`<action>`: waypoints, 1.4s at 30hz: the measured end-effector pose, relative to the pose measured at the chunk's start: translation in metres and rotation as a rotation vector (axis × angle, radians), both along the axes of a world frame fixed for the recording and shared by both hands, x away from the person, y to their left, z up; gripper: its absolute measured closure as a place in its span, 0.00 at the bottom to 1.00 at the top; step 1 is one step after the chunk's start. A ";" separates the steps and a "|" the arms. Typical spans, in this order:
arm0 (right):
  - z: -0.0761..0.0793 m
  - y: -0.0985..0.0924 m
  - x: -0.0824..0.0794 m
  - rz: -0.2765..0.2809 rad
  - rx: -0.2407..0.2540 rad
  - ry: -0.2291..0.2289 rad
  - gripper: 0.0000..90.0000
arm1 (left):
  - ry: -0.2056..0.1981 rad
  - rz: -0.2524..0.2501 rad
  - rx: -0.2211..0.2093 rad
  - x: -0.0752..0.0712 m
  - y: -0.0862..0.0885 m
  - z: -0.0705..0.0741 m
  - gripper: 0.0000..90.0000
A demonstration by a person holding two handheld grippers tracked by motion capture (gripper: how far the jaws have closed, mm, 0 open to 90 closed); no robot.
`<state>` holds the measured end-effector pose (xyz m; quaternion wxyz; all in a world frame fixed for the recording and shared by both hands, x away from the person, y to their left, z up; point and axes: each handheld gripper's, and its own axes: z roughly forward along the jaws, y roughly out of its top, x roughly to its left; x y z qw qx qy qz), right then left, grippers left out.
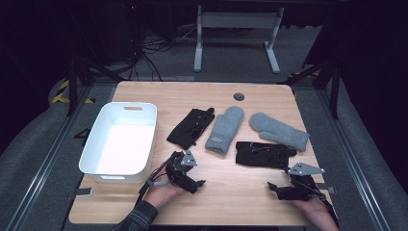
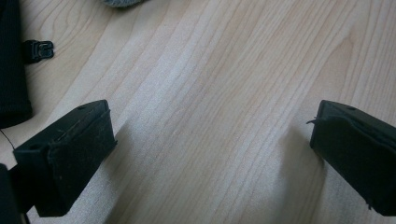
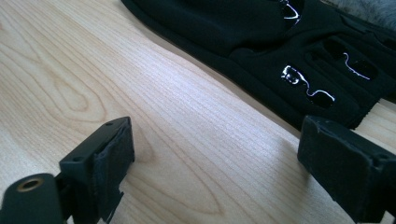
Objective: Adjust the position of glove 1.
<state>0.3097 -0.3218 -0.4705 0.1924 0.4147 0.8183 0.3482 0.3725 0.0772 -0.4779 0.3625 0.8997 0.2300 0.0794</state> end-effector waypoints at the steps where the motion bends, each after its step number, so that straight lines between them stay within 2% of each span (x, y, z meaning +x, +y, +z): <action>1: 0.000 0.000 0.000 0.000 0.000 0.000 0.13 | 0.000 0.000 0.000 0.000 0.000 0.000 0.00; 4: 0.000 0.000 0.000 0.001 0.001 0.000 0.13 | 0.001 0.007 0.004 0.000 -0.001 0.001 0.01; 7: 0.000 0.000 0.000 0.003 0.000 0.000 0.13 | 0.007 0.026 0.011 0.000 0.000 0.004 0.15; 8: 0.000 0.000 0.000 0.003 0.000 0.000 0.13 | 0.008 0.030 0.006 0.001 0.000 0.006 0.15; 9: 0.000 0.000 0.000 0.003 0.000 0.000 0.13 | 0.006 0.034 0.013 0.001 0.000 0.007 0.20; 10: 0.000 0.000 0.000 0.004 0.000 0.000 0.13 | 0.006 0.038 0.013 0.001 0.000 0.008 0.30; 14: 0.000 0.000 0.000 0.005 0.000 0.000 0.13 | 0.026 0.030 0.006 0.004 0.000 0.016 0.50; 19: 0.000 0.000 0.001 0.007 -0.001 -0.001 0.13 | 0.044 0.052 -0.003 0.011 -0.002 0.026 0.76; 21: 0.000 0.000 0.001 0.007 0.000 -0.001 0.13 | 0.046 0.047 0.004 0.013 -0.003 0.028 0.79; 22: 0.000 0.000 0.001 0.007 0.000 -0.001 0.13 | 0.036 0.056 0.001 0.014 -0.003 0.030 0.84; 26: 0.000 0.000 0.001 0.007 0.000 -0.001 0.13 | 0.037 0.061 -0.029 0.020 -0.004 0.039 0.99; 28: 0.000 0.000 0.001 0.008 0.000 -0.001 0.13 | 0.041 0.060 -0.030 0.025 -0.006 0.044 1.00; 31: 0.000 0.000 0.001 0.009 -0.001 -0.001 0.13 | 0.047 0.055 -0.059 0.032 -0.008 0.049 1.00; 34: 0.000 0.000 0.001 0.011 0.000 0.000 0.13 | 0.029 0.058 -0.050 0.038 -0.012 0.053 1.00; 36: 0.000 0.000 0.001 0.011 0.000 0.000 0.13 | 0.037 0.049 -0.075 0.044 -0.015 0.054 1.00; 39: 0.000 0.000 0.001 0.012 0.000 0.000 0.13 | 0.032 0.037 -0.055 0.052 -0.022 0.056 1.00; 40: 0.000 0.000 0.001 0.012 0.000 0.000 0.13 | 0.022 0.037 -0.059 0.054 -0.024 0.056 1.00; 42: 0.000 0.000 0.001 0.013 0.001 0.000 0.13 | 0.028 0.030 -0.059 0.058 -0.029 0.057 1.00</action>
